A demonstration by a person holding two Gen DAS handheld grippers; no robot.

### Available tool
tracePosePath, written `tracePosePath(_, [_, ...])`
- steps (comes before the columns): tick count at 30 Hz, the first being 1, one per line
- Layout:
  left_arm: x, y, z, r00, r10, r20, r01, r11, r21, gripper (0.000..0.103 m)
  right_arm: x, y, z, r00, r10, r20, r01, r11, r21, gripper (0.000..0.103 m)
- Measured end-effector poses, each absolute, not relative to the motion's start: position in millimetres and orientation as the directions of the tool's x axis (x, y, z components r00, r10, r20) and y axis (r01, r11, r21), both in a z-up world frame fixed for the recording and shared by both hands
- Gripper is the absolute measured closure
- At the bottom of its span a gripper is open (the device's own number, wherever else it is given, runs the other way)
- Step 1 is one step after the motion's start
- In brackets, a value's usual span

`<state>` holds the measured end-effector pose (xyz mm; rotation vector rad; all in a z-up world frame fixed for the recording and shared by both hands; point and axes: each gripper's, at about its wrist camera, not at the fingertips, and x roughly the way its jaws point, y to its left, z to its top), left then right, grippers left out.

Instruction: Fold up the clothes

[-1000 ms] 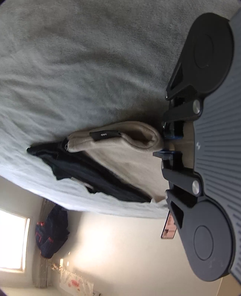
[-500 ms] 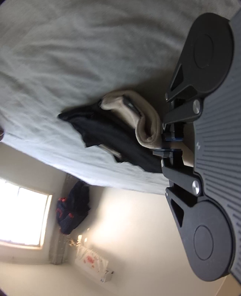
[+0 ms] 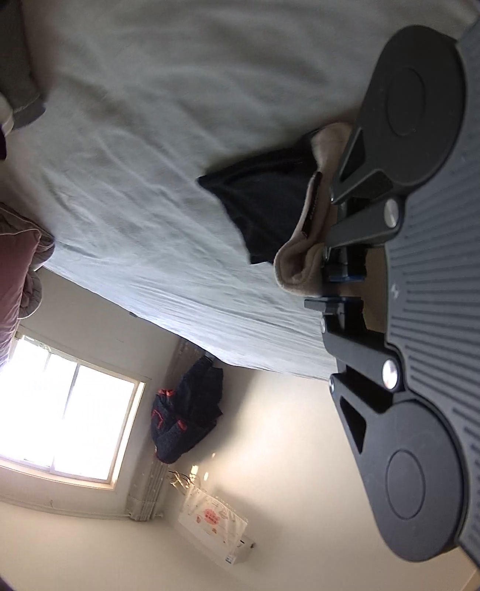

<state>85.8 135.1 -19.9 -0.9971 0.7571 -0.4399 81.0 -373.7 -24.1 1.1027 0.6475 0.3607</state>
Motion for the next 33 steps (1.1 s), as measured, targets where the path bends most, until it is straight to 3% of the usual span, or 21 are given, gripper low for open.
tracePosePath(18, [195.1,128.8,-75.1,0.701,-0.53,-0.477,-0.154,0.542,-0.827,0.097,183.0,-366.5,-92.8,0.776,0.499,-0.385,0.142,0.457,0.878,0.092])
tracePosePath(22, [188.9,132.4,-64.0,0.752,-0.452,-0.479,-0.128,0.613,-0.779,0.087,175.4,-365.8,-86.1,0.779,0.5,-0.378,0.105,0.49,0.865,0.089])
tracePosePath(24, [182.5,135.2,-54.0,0.791,-0.403,-0.461,-0.111,0.646,-0.755,0.069,167.2,-362.3,-73.5,0.787,0.487,-0.378,0.067,0.542,0.838,0.084])
tracePosePath(25, [179.0,136.2,-47.5,0.809,-0.383,-0.446,-0.101,0.656,-0.748,0.064,162.8,-360.2,-67.2,0.796,0.475,-0.375,0.048,0.569,0.821,0.07])
tracePosePath(26, [175.7,135.6,-40.9,0.823,-0.369,-0.432,-0.088,0.669,-0.738,0.064,157.9,-358.3,-61.3,0.812,0.454,-0.366,0.03,0.594,0.804,0.048])
tracePosePath(27, [173.0,131.5,-34.3,0.829,-0.367,-0.422,-0.065,0.687,-0.724,0.064,152.8,-355.7,-55.3,0.831,0.43,-0.353,0.011,0.621,0.783,0.042])
tracePosePath(29, [168.3,121.3,-23.6,0.836,-0.365,-0.409,-0.02,0.725,-0.688,0.061,144.6,-347.7,-44.1,0.856,0.399,-0.33,-0.032,0.677,0.735,0.041])
tracePosePath(33, [166.7,77.8,-31.2,0.8,-0.38,-0.463,0.058,0.819,-0.571,0.059,139.9,-308.6,-31.7,0.849,0.382,-0.365,-0.116,0.809,0.577,0.041])
